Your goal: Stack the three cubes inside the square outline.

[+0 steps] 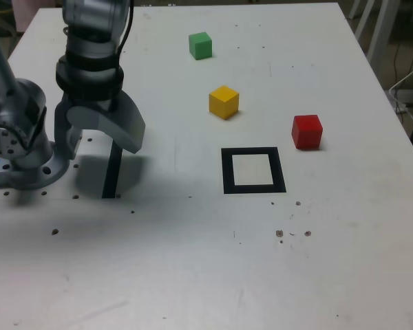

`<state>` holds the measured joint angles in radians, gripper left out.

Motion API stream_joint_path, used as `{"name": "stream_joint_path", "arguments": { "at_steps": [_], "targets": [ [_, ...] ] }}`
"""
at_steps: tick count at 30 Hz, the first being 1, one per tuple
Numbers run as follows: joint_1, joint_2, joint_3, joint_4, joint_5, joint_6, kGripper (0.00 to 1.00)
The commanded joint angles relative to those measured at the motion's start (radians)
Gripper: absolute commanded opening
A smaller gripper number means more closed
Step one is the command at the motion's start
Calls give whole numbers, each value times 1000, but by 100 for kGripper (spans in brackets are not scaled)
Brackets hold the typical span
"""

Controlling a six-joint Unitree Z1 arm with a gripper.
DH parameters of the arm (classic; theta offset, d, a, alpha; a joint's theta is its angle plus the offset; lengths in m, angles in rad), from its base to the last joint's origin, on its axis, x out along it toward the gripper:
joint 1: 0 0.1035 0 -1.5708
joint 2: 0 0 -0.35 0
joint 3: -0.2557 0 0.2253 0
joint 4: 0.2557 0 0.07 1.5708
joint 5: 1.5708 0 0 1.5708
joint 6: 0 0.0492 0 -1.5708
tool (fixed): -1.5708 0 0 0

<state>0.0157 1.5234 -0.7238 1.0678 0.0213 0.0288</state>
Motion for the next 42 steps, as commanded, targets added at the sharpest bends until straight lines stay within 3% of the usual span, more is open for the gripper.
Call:
{"name": "stream_joint_path", "arguments": {
  "at_steps": [1,27,42],
  "targets": [
    [0,0,1,-1,-1,2,99],
    [0,1,-18,4,-4,7,99],
    [0,72,-217,54,10,36,100]
  ]
}}
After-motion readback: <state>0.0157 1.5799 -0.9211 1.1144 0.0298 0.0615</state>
